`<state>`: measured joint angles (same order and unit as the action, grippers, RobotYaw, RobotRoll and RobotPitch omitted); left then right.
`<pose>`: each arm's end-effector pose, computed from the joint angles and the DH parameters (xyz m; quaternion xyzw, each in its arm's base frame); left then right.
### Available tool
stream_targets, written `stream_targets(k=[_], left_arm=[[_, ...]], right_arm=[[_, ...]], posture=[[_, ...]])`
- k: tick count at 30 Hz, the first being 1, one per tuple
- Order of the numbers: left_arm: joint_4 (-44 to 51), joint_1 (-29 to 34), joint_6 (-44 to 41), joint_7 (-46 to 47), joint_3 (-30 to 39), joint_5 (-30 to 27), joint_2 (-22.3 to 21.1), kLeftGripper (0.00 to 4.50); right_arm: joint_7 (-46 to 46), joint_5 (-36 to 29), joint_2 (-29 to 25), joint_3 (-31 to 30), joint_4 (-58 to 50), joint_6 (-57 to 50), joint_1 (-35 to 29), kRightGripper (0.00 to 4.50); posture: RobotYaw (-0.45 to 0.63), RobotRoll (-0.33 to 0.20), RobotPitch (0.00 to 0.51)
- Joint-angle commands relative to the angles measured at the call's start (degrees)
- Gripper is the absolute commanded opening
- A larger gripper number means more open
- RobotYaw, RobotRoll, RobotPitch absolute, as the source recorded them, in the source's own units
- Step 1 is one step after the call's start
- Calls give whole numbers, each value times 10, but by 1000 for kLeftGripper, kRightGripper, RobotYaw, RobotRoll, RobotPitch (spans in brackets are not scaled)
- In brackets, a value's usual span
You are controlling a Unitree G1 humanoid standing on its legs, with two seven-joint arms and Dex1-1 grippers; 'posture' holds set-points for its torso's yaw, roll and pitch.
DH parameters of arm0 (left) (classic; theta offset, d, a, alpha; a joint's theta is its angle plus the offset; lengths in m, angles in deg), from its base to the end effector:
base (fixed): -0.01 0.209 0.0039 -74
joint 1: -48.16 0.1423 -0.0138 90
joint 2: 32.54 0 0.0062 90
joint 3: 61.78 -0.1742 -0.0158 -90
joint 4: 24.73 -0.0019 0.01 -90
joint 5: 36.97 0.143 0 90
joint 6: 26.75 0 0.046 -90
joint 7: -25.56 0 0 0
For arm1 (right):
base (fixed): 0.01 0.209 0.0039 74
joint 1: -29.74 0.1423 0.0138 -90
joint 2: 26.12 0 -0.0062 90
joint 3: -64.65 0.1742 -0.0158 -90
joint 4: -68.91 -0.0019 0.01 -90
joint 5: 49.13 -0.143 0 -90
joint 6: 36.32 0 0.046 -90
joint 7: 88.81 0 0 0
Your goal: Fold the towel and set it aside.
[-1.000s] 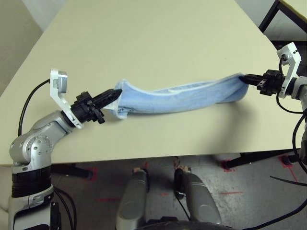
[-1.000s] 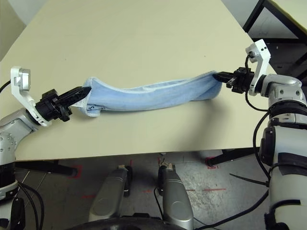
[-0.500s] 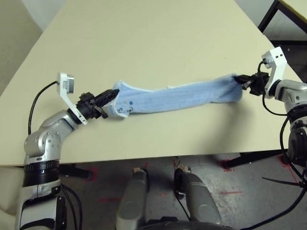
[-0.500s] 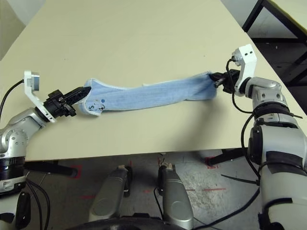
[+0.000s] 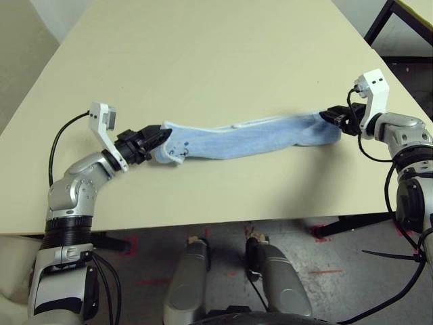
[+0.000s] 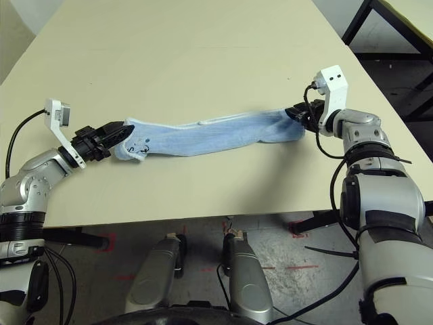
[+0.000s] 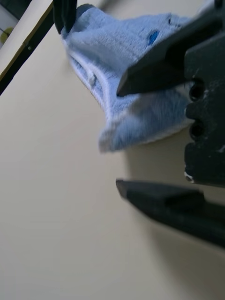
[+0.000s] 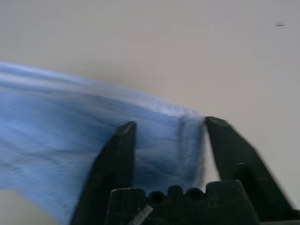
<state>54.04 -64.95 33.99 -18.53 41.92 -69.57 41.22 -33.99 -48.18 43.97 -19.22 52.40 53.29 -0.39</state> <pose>0.2664 0.2772 0.1437 -0.0905 0.0514 -0.2999 0.9483 0.3327 -0.3009 0.1679 -0.1052 0.1517 0.2729 0.9442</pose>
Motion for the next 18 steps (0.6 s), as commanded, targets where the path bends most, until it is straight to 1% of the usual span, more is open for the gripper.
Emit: stream_targets(k=[1,6,13,15,18], left_arm=[[33,12,-15,16,23,-9,-7,4500],[102,17,-53,45,58,-41,-11,4500],[183,39,-99,73,93,-78,-19,4500],[218,61,-119,68,103,-101,-28,4500],[283,122,-150,37,114,-139,-56,4500]], right_arm=[[48,-23,-28,21,-2,-15,18,4462],[75,-44,-54,44,-2,-22,36,4462],[78,-47,-81,48,0,-18,33,4462],[87,-47,-90,46,-1,-21,26,4462],[109,-42,-104,38,-4,-22,9,4462]], posture=[[189,0,185],[190,0,185],[199,0,187],[210,0,190],[210,0,190]])
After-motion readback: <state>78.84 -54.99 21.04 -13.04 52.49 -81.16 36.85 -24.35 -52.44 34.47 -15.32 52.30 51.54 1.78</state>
